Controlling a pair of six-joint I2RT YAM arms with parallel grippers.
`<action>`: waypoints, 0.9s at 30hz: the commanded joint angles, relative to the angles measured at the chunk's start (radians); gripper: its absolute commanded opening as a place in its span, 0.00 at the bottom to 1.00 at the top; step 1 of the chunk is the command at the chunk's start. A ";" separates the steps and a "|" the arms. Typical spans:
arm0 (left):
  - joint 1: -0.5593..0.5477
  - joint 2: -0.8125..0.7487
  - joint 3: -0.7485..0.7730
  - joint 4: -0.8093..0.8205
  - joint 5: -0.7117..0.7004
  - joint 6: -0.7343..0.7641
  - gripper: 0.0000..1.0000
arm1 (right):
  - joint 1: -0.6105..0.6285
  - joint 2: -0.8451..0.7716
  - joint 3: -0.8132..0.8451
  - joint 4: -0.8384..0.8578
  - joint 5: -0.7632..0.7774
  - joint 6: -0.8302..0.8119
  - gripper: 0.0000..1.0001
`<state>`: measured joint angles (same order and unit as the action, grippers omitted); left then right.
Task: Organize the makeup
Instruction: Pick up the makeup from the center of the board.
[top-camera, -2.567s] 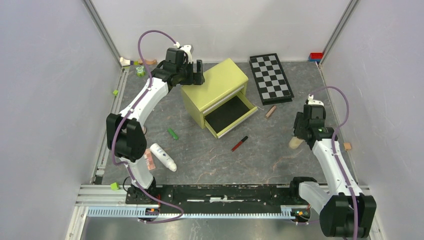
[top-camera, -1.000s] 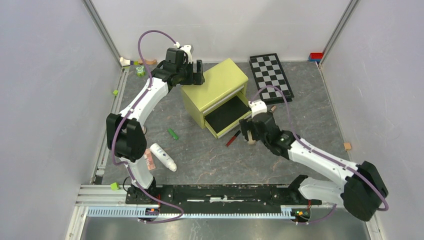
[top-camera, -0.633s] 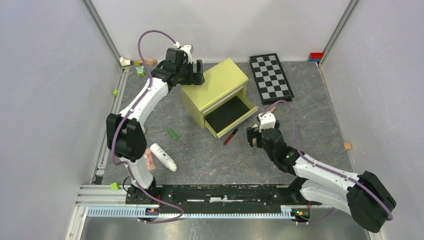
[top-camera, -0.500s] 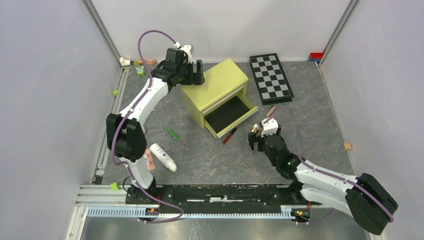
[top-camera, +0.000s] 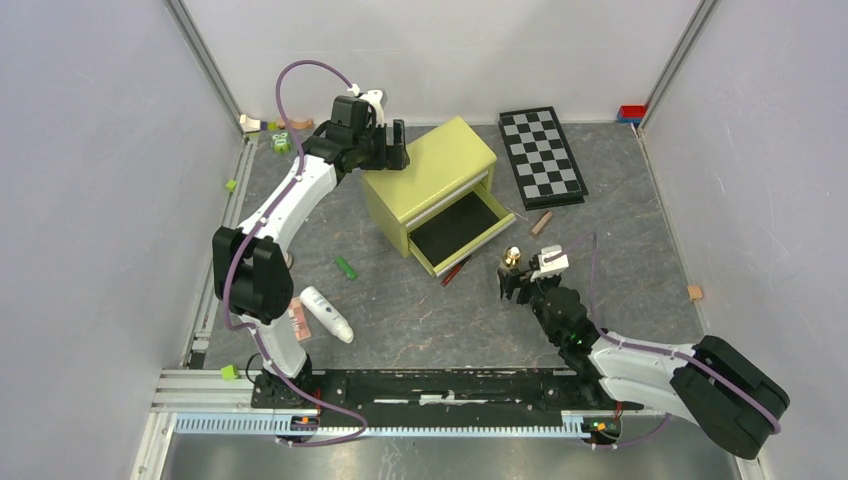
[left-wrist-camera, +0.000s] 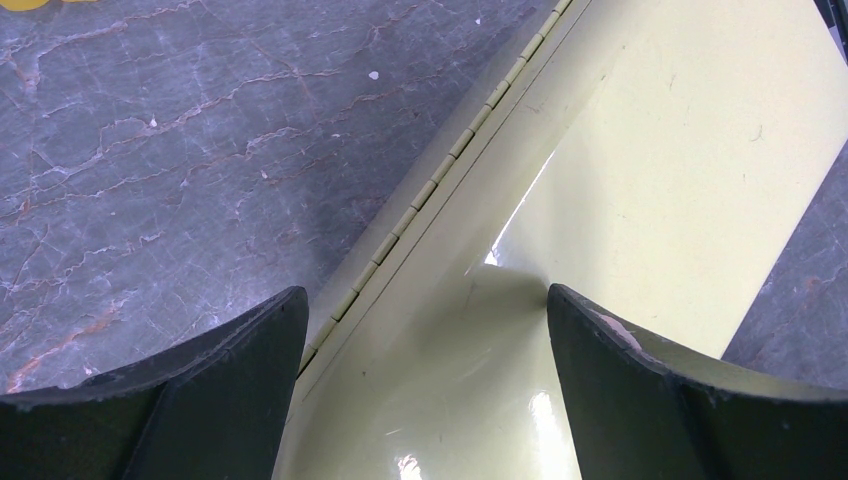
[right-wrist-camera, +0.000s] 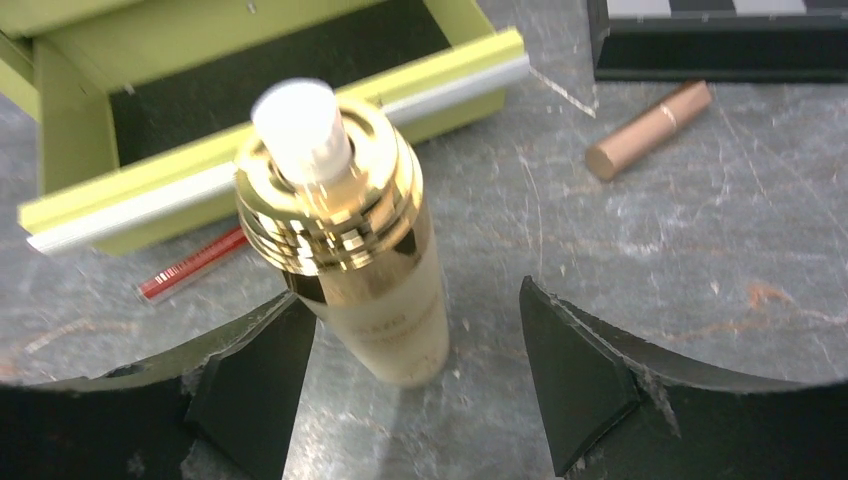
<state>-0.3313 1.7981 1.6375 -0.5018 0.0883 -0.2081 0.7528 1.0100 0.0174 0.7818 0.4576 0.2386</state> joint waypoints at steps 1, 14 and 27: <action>0.008 0.010 -0.007 -0.094 -0.028 0.037 0.94 | 0.003 0.034 -0.104 0.227 0.020 -0.028 0.80; 0.009 0.006 -0.007 -0.095 -0.031 0.039 0.94 | 0.003 0.206 -0.103 0.345 0.022 -0.004 0.77; 0.009 0.006 -0.008 -0.095 -0.030 0.039 0.94 | 0.003 0.336 -0.126 0.447 0.010 0.022 0.70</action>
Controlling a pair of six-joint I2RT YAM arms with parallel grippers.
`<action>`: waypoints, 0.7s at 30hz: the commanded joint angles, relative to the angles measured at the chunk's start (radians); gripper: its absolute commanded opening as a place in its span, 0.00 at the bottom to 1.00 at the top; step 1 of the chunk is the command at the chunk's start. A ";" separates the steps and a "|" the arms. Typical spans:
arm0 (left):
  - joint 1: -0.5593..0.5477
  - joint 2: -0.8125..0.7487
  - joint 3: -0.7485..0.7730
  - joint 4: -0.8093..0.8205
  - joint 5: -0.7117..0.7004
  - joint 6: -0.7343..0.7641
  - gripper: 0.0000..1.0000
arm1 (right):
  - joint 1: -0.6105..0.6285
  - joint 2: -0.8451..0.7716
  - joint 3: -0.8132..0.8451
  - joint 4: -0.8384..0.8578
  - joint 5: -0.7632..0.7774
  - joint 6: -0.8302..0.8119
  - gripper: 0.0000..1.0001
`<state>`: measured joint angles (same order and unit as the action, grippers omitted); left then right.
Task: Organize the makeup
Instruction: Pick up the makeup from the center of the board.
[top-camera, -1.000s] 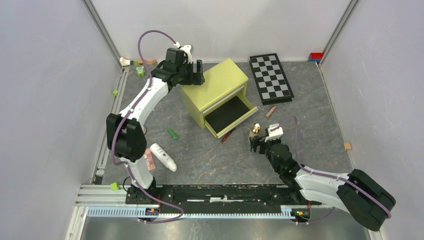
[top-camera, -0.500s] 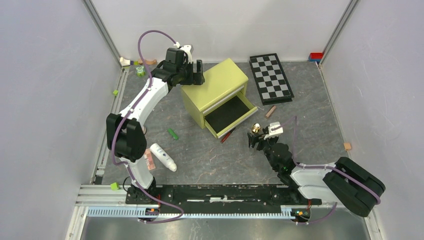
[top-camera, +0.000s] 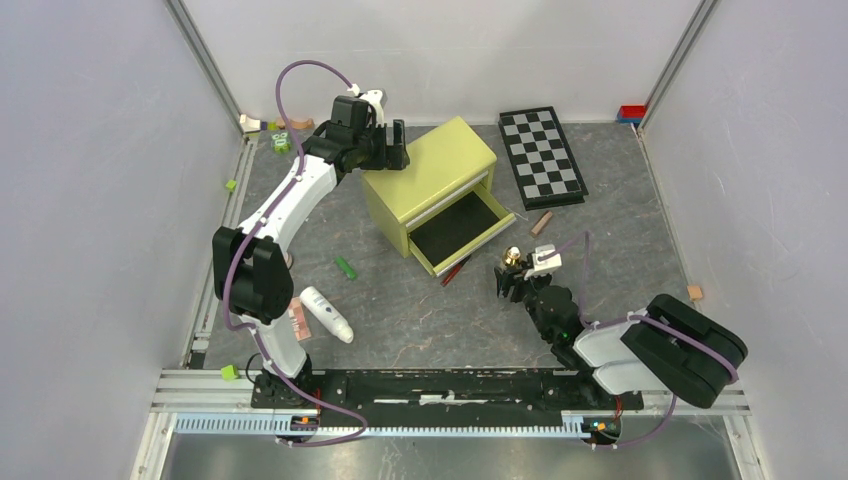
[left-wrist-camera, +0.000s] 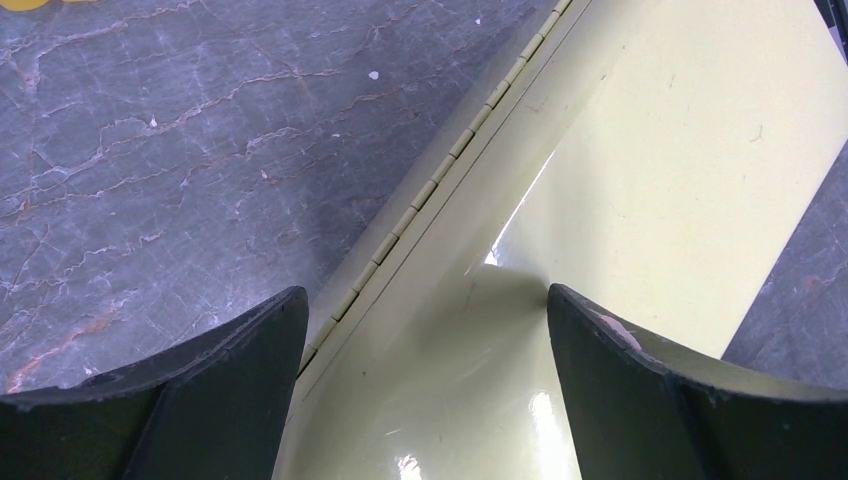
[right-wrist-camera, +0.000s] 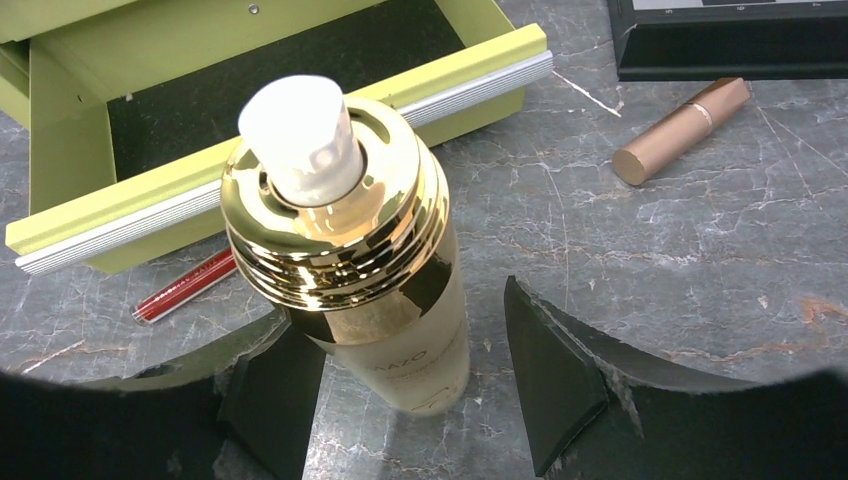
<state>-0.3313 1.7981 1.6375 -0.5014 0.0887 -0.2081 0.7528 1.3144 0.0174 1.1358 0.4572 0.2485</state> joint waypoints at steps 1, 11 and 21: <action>0.008 0.007 -0.007 -0.095 -0.031 0.039 0.94 | 0.003 0.039 -0.125 0.097 0.008 0.012 0.69; 0.008 0.014 -0.007 -0.095 -0.024 0.038 0.94 | 0.004 0.072 -0.128 0.120 0.004 0.016 0.55; 0.009 0.015 -0.005 -0.095 -0.029 0.039 0.94 | 0.003 -0.065 -0.074 -0.056 0.004 0.008 0.41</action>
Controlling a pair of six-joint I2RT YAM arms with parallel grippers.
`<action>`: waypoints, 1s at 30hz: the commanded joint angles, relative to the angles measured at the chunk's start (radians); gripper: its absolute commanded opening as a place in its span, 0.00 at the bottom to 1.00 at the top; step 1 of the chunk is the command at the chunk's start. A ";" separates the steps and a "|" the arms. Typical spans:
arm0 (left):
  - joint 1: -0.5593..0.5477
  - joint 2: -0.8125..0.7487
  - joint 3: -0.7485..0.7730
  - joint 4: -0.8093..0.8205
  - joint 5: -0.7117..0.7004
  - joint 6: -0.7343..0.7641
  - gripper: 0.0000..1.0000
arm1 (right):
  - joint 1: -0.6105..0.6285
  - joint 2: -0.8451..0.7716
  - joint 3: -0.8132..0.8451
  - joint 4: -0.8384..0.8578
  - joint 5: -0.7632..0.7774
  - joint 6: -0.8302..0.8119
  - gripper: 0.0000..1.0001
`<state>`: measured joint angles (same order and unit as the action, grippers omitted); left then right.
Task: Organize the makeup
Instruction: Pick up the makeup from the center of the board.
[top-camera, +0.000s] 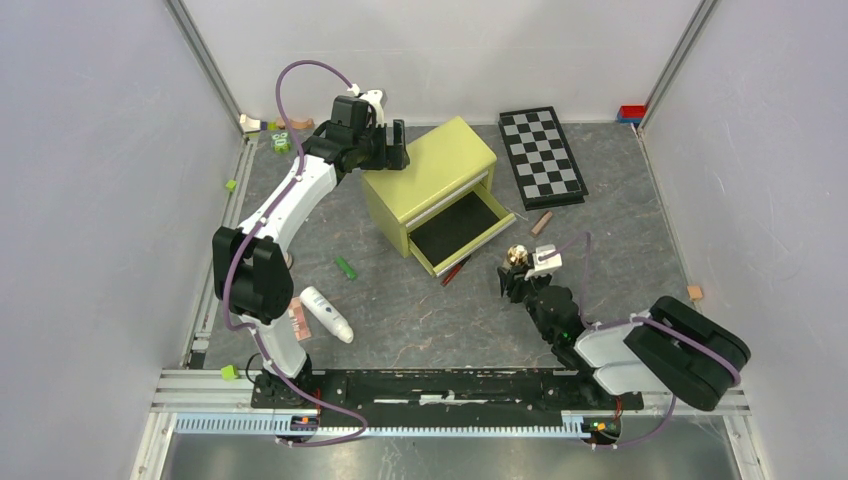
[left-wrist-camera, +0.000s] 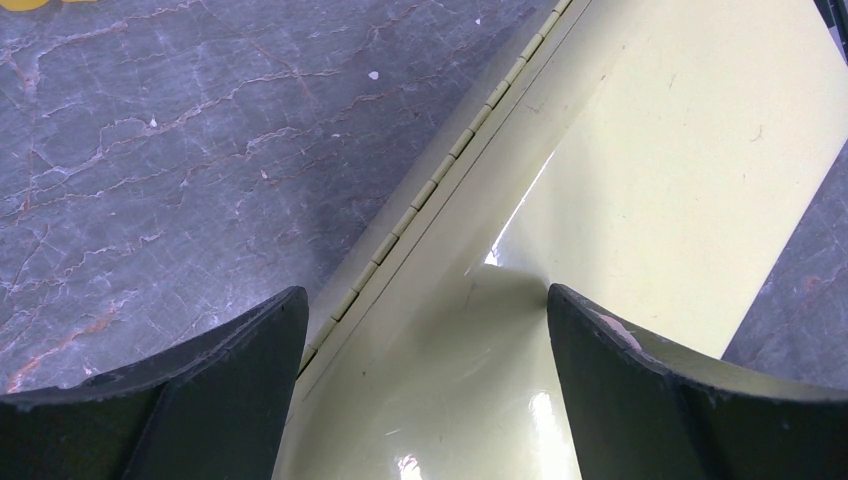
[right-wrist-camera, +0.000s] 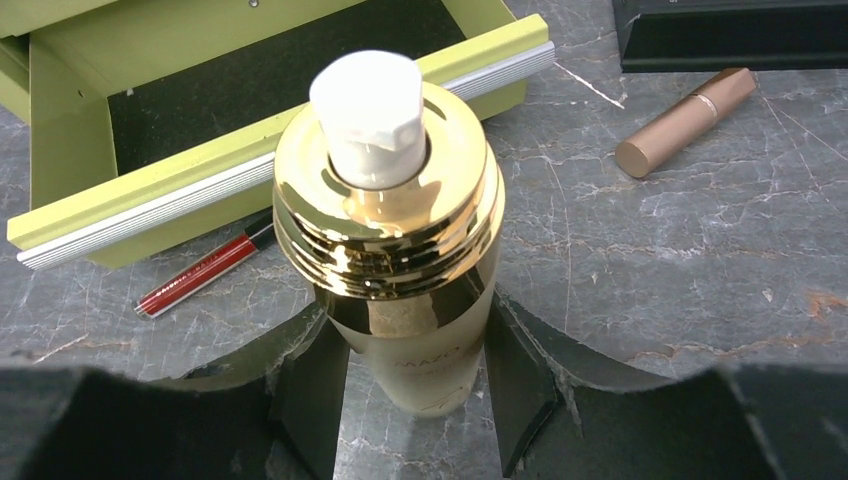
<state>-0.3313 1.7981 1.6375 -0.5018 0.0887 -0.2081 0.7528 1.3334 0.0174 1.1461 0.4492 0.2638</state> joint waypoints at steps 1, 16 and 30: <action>0.008 0.016 -0.005 -0.095 -0.029 0.039 0.94 | 0.003 -0.106 -0.062 -0.099 0.015 -0.009 0.40; 0.009 0.014 -0.006 -0.095 -0.032 0.041 0.94 | -0.001 -0.338 0.313 -0.708 -0.048 0.115 0.05; 0.010 0.014 -0.005 -0.097 -0.030 0.039 0.94 | -0.079 -0.209 0.574 -0.719 -0.329 0.432 0.00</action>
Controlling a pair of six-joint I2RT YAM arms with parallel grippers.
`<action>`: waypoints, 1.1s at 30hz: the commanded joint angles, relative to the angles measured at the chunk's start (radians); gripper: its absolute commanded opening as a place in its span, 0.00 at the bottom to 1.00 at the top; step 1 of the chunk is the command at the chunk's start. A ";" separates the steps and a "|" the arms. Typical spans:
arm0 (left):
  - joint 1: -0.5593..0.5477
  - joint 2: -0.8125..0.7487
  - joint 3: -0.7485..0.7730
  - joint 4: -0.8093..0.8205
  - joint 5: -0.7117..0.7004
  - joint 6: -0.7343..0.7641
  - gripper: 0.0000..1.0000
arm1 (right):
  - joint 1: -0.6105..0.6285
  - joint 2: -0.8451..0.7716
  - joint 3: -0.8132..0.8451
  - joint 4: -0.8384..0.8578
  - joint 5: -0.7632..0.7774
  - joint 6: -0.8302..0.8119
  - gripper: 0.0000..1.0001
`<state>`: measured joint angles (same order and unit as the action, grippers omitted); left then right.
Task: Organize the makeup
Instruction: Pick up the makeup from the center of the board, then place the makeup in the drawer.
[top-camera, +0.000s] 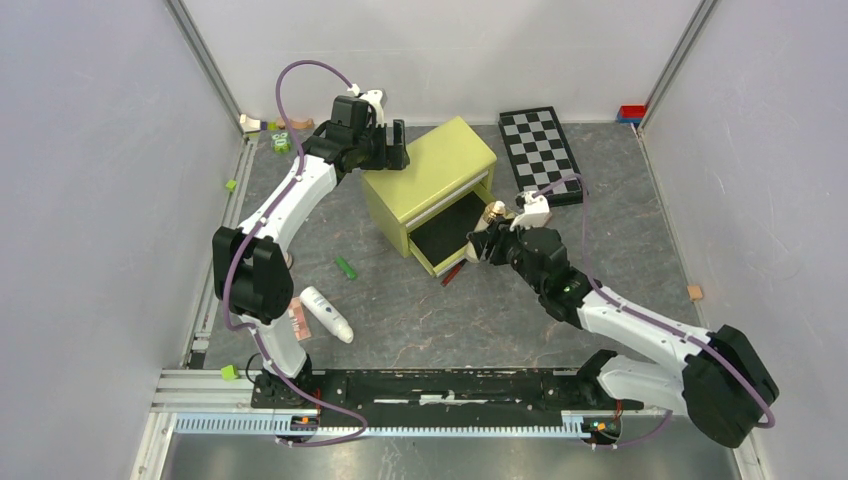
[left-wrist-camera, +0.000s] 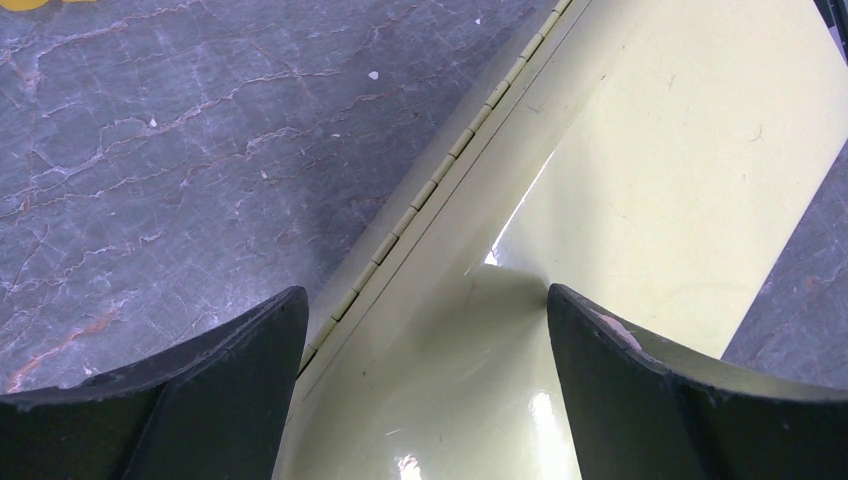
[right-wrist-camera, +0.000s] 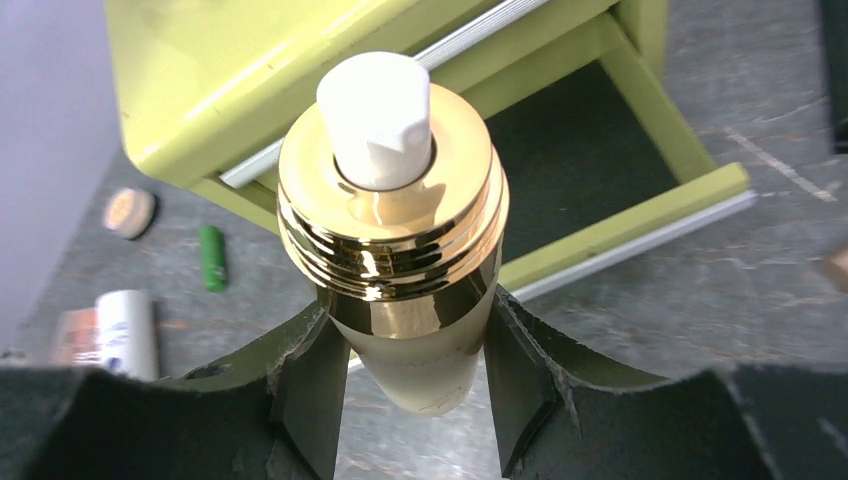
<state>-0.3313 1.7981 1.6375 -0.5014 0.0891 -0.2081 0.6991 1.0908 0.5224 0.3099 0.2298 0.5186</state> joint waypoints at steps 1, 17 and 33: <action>0.009 0.014 -0.005 -0.097 -0.031 0.039 0.94 | -0.031 0.049 0.065 0.153 -0.120 0.226 0.00; 0.009 0.017 -0.002 -0.097 -0.021 0.036 0.94 | -0.082 0.300 0.226 0.149 -0.135 0.579 0.00; 0.010 0.021 0.000 -0.097 -0.017 0.035 0.94 | -0.129 0.515 0.281 0.221 -0.274 0.870 0.00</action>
<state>-0.3309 1.7981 1.6375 -0.5014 0.0906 -0.2081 0.5762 1.5951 0.7139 0.4019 0.0021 1.3025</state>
